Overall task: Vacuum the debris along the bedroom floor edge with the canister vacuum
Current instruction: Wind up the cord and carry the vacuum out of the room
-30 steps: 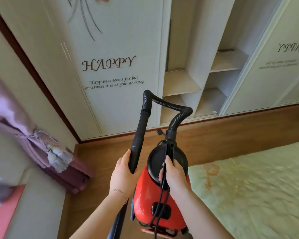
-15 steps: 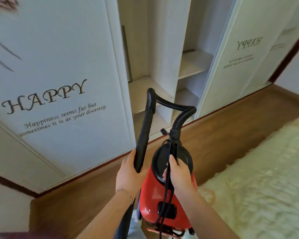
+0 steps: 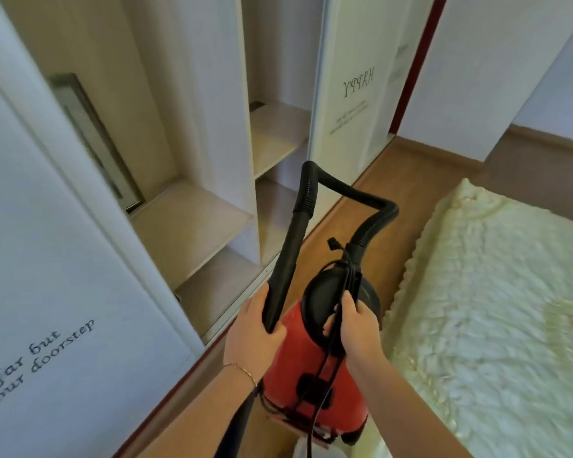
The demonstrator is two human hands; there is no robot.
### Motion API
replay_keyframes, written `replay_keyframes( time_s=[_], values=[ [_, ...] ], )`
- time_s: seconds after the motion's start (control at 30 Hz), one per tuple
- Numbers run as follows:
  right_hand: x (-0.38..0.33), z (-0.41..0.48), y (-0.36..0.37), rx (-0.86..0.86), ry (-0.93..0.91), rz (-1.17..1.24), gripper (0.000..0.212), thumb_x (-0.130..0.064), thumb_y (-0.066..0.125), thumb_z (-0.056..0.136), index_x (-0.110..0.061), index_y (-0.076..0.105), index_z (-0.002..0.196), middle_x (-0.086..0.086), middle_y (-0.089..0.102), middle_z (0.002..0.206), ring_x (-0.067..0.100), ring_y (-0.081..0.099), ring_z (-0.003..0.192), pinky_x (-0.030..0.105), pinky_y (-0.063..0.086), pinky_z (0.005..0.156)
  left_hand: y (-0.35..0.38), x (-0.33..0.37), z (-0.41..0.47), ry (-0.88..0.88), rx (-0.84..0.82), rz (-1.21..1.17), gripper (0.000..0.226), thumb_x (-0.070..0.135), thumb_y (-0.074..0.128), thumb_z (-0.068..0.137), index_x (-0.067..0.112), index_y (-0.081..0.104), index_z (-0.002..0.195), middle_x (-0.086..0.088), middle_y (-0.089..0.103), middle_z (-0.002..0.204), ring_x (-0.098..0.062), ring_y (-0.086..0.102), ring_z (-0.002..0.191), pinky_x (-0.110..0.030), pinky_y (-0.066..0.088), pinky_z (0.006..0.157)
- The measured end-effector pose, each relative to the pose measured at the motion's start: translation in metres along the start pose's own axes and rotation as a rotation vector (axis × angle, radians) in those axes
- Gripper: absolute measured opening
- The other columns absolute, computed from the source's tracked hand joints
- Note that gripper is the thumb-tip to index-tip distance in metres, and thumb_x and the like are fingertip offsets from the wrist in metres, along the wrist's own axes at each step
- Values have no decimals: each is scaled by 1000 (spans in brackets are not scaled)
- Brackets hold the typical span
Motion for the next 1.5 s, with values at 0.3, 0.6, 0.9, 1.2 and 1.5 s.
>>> replay_keyframes(
  time_s=[0.3, 0.6, 0.9, 1.2, 1.5],
  values=[
    [-21, 128, -23, 176, 67, 63, 35, -30, 43, 99, -7, 55, 76, 5, 57, 48, 20, 54, 44, 34, 46, 53, 75, 20, 150, 81, -175, 42, 64, 24, 57, 83, 31, 32, 142, 6, 53, 115, -1, 56, 86, -12, 48, 71],
    [-87, 286, -67, 279, 82, 113, 36, -32, 42, 99, -6, 55, 76, 5, 57, 48, 19, 55, 46, 35, 48, 55, 166, 75, 320, 79, -287, -28, 63, 19, 58, 85, 24, 33, 142, 1, 53, 129, -10, 54, 112, -34, 49, 96],
    [-159, 415, -94, 332, 64, 102, 36, -32, 44, 98, -5, 52, 75, 8, 55, 49, 18, 52, 42, 33, 45, 53, 222, 125, 468, 114, -272, 9, 67, 21, 57, 88, 23, 25, 146, -2, 42, 142, -16, 46, 123, -17, 36, 86],
    [-220, 576, -117, 408, 138, 156, 34, -29, 44, 98, -4, 54, 77, 10, 56, 52, 19, 51, 42, 27, 43, 47, 305, 169, 653, 121, -388, 19, 67, 19, 56, 87, 21, 25, 146, -4, 43, 140, -16, 45, 123, -21, 36, 94],
    [-305, 710, -159, 508, 111, 239, 35, -31, 45, 97, -6, 55, 74, 6, 55, 45, 19, 52, 42, 33, 46, 54, 377, 238, 797, 179, -433, -44, 63, 17, 58, 86, 21, 31, 143, -3, 46, 134, -11, 46, 116, -24, 39, 97]
  ],
)
Point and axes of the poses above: each hand's wrist, its own z-axis towards the middle knuckle, its own y-axis out of the palm, x = y × z, the point moved 10 cm from there along z, towards the middle knuckle
